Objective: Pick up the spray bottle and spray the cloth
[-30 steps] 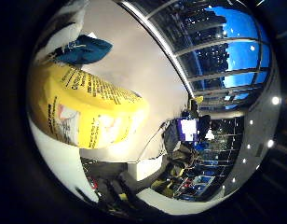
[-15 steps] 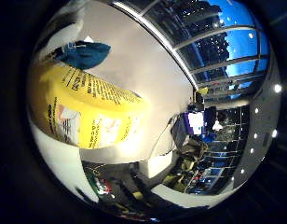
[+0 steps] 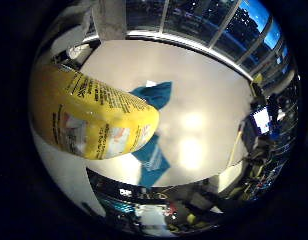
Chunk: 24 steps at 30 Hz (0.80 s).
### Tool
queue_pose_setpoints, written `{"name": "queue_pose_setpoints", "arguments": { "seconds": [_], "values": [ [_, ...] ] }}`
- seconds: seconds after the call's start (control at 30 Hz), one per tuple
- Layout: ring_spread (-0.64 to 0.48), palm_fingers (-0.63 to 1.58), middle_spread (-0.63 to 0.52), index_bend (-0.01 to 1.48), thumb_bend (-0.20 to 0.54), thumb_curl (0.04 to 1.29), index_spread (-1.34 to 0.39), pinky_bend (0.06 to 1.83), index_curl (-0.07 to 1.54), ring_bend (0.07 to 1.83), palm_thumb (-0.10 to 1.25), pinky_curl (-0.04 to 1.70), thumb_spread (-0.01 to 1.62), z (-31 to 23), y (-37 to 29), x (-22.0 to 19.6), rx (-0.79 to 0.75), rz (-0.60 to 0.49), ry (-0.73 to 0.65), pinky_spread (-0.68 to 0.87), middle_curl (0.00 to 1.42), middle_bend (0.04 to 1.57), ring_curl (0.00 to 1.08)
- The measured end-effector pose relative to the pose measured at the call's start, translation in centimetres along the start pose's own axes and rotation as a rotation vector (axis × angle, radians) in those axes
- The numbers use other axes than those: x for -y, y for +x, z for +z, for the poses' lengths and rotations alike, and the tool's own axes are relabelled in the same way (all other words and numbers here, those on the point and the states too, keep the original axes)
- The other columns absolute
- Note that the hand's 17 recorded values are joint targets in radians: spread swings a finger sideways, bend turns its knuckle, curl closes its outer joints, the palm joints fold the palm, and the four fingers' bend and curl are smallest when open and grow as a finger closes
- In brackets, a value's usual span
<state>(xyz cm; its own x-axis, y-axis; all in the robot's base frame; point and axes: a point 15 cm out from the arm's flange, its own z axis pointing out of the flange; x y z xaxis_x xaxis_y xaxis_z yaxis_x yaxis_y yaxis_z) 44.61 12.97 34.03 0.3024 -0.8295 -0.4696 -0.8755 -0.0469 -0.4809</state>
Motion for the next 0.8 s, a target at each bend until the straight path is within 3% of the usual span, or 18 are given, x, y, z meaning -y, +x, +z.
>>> {"name": "queue_pose_setpoints", "arguments": {
  "seconds": [0.2, 0.43, 0.8],
  "values": [
    [-0.24, 1.1, -0.13, 1.14, -0.014, 0.64, -0.23, 1.01, 0.91, 1.34, 1.01, 1.62, 1.07, 3.3, -4.9, -0.5, 0.247, -0.014, -0.001, -0.11, 0.77, 1.41, 0.87],
    [-0.24, 1.1, -0.13, 1.14, -0.014, 0.65, -0.23, 1.01, 0.91, 1.34, 1.01, 1.62, 1.06, 7.7, -7.9, -1.5, 0.514, 0.064, -0.023, -0.12, 0.77, 1.41, 0.87],
    [-0.24, 1.11, -0.13, 1.14, -0.014, 0.66, -0.23, 1.01, 0.91, 1.34, 1.01, 1.62, 1.04, 14.4, -5.4, -2.2, 0.603, 0.097, 0.004, -0.13, 0.76, 1.41, 0.87]
  ]
}}
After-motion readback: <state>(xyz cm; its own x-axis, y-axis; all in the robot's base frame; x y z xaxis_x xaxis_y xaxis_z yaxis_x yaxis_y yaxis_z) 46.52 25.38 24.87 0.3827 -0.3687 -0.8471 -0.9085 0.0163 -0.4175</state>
